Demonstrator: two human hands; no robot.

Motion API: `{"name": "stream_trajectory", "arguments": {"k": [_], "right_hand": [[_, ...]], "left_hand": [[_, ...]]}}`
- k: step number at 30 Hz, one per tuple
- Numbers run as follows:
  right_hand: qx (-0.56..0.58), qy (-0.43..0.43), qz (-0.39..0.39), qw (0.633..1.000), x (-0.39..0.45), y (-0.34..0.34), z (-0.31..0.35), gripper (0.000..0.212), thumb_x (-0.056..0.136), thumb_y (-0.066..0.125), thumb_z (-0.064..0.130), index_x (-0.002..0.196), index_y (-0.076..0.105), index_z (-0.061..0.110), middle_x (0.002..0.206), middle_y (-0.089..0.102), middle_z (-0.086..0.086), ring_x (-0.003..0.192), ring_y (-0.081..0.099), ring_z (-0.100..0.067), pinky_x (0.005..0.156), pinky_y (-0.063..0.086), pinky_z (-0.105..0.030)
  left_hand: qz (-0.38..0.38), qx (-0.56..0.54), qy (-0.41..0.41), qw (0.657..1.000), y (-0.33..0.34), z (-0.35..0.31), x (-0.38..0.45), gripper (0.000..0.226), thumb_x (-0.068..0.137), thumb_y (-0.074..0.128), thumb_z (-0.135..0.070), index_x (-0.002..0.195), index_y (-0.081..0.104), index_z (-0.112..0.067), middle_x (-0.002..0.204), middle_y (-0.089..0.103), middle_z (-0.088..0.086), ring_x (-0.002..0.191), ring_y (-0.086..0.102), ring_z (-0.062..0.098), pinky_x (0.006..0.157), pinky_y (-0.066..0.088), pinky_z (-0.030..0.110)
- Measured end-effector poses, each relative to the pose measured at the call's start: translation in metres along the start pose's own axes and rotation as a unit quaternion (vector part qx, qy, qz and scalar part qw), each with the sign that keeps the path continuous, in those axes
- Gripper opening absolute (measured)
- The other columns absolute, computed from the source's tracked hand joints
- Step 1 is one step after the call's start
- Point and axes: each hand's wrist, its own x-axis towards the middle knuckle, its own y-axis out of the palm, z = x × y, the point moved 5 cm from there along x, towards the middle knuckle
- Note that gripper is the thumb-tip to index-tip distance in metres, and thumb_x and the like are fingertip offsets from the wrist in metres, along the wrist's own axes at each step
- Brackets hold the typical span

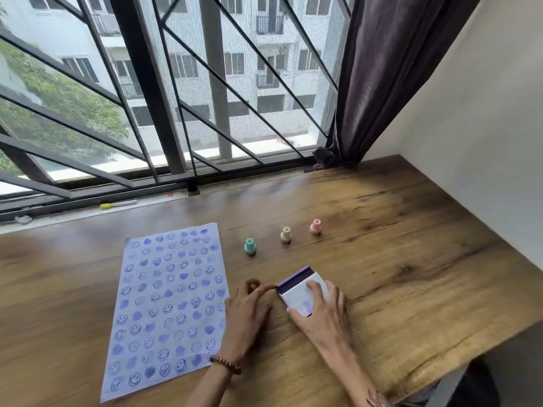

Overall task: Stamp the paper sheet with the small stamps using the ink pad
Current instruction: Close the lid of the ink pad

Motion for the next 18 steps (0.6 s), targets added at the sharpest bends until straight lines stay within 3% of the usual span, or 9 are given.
{"name": "stream_trajectory", "arguments": {"k": [10,13,15,18], "right_hand": [[0.002,-0.031,0.009,0.999,0.017,-0.001,0.010,0.062,0.074,0.058,0.057,0.127,0.044,0.027,0.141,0.034,-0.007,0.126,0.032,-0.025,0.100,0.039,-0.037],[0.032,-0.063,-0.056,0.996,0.009,-0.010,0.004,0.036,0.080,0.061,0.040,0.112,0.057,0.024,0.138,0.042,-0.013,0.122,0.040,-0.030,0.097,0.044,-0.042],[0.023,-0.084,-0.091,0.992,0.003,-0.013,-0.001,0.020,0.081,0.062,0.030,0.099,0.063,0.020,0.129,0.052,-0.017,0.115,0.049,-0.035,0.093,0.048,-0.044],[-0.019,-0.087,-0.097,0.991,0.000,-0.015,-0.006,0.029,0.079,0.045,0.030,0.092,0.068,0.018,0.119,0.060,-0.022,0.105,0.058,-0.039,0.088,0.051,-0.049]], "left_hand": [[-0.023,0.013,0.016,1.000,-0.004,-0.007,-0.004,0.038,0.087,0.053,-0.025,0.120,0.048,-0.043,0.132,0.042,-0.006,0.119,0.040,0.011,0.087,0.023,0.026],[-0.054,0.022,0.042,0.997,-0.003,-0.014,-0.015,0.042,0.084,0.055,-0.015,0.118,0.050,-0.039,0.134,0.045,-0.002,0.118,0.045,0.016,0.090,0.028,0.029],[-0.046,0.053,0.065,0.995,0.002,-0.023,-0.023,0.050,0.072,0.067,-0.008,0.111,0.057,-0.037,0.124,0.056,0.001,0.109,0.052,0.018,0.088,0.034,0.030],[-0.001,0.124,0.071,0.990,0.016,-0.032,-0.025,0.062,0.056,0.078,-0.013,0.108,0.060,-0.041,0.117,0.063,0.001,0.101,0.062,0.021,0.083,0.049,0.037]]}}
